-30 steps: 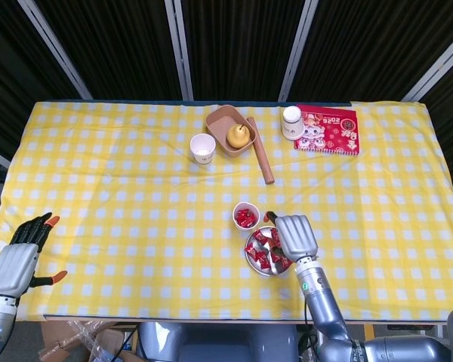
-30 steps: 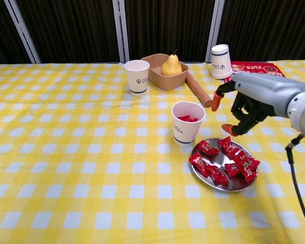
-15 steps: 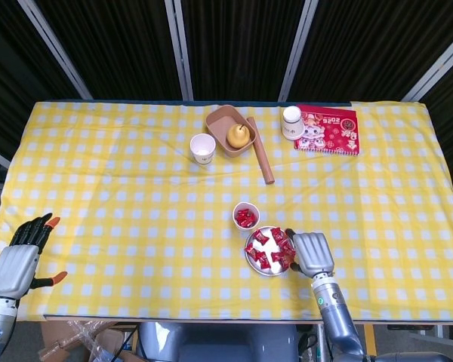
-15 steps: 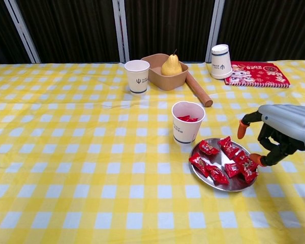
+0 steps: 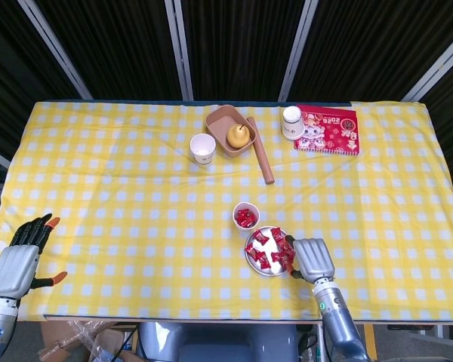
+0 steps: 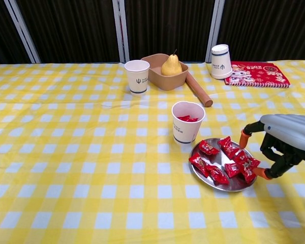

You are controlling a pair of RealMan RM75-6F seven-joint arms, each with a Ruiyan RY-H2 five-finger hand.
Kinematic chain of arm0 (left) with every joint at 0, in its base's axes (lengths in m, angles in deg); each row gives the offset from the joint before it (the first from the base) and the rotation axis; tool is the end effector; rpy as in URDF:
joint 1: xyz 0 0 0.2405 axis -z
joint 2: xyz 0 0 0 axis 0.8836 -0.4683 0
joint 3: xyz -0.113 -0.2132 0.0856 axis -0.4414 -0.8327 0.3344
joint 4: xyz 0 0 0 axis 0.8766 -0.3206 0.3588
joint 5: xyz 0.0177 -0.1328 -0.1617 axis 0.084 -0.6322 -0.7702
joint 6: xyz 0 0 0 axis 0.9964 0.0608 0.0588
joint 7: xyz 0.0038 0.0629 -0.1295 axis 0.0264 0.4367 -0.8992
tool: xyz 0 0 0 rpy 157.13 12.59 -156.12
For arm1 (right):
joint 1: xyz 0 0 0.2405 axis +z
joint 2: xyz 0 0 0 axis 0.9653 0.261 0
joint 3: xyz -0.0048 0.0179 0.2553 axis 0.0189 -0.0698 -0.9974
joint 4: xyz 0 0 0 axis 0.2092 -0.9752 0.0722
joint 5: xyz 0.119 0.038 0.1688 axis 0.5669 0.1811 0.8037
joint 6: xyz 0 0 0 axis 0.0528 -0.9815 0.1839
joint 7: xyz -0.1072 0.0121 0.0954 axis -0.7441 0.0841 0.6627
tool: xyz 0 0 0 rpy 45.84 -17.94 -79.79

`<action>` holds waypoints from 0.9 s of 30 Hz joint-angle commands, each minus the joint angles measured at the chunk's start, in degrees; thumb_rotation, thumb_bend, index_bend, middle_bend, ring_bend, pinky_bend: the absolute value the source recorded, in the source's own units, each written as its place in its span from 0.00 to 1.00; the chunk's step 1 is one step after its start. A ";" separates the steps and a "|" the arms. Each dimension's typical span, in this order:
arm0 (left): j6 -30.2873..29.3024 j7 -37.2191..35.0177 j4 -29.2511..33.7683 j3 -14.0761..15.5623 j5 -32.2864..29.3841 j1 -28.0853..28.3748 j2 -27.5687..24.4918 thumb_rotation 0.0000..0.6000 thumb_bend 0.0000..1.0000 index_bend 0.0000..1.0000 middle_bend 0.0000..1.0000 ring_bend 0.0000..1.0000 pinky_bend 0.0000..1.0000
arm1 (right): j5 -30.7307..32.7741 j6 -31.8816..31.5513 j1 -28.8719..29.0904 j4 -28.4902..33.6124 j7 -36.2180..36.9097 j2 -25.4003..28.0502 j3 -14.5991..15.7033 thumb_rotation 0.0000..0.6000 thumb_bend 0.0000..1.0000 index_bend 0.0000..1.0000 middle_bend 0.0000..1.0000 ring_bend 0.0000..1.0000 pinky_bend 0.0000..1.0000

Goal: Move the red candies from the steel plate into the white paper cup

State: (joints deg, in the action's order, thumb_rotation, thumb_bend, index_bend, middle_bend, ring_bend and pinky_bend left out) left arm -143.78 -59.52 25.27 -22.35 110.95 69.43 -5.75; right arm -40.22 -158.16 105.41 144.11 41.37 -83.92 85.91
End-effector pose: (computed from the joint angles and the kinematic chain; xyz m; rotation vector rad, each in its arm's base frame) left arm -0.2856 0.1776 0.1222 -1.4689 -1.0537 -0.8263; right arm -0.1776 -0.2367 -0.0095 1.6836 -1.1547 0.6945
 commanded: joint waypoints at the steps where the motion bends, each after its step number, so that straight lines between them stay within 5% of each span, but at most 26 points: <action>1: -0.07 0.04 -0.02 -0.01 0.02 -0.03 0.02 1.00 0.00 0.00 0.00 0.00 0.00 | -0.07 0.50 -0.23 -0.78 -0.13 -0.66 0.22 1.00 0.34 0.37 0.87 0.97 1.00; 21: 0.33 -0.07 0.18 -0.11 -0.49 0.03 -0.16 1.00 0.00 0.00 0.00 0.00 0.00 | 0.55 3.36 -1.02 -4.99 1.19 -3.40 -1.00 1.00 0.34 0.37 0.87 0.97 1.00; 27: 0.35 -0.13 0.18 -0.07 -0.45 0.02 -0.19 1.00 0.00 0.00 0.00 0.00 0.00 | 0.24 3.67 -1.18 -5.28 1.37 -3.59 -1.27 1.00 0.39 0.44 0.87 0.97 1.00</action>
State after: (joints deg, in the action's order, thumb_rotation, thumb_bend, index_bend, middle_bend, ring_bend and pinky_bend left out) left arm -143.43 -59.65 25.45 -22.42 110.51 69.45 -5.93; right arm -39.99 -154.51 104.24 138.83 42.74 -87.51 84.65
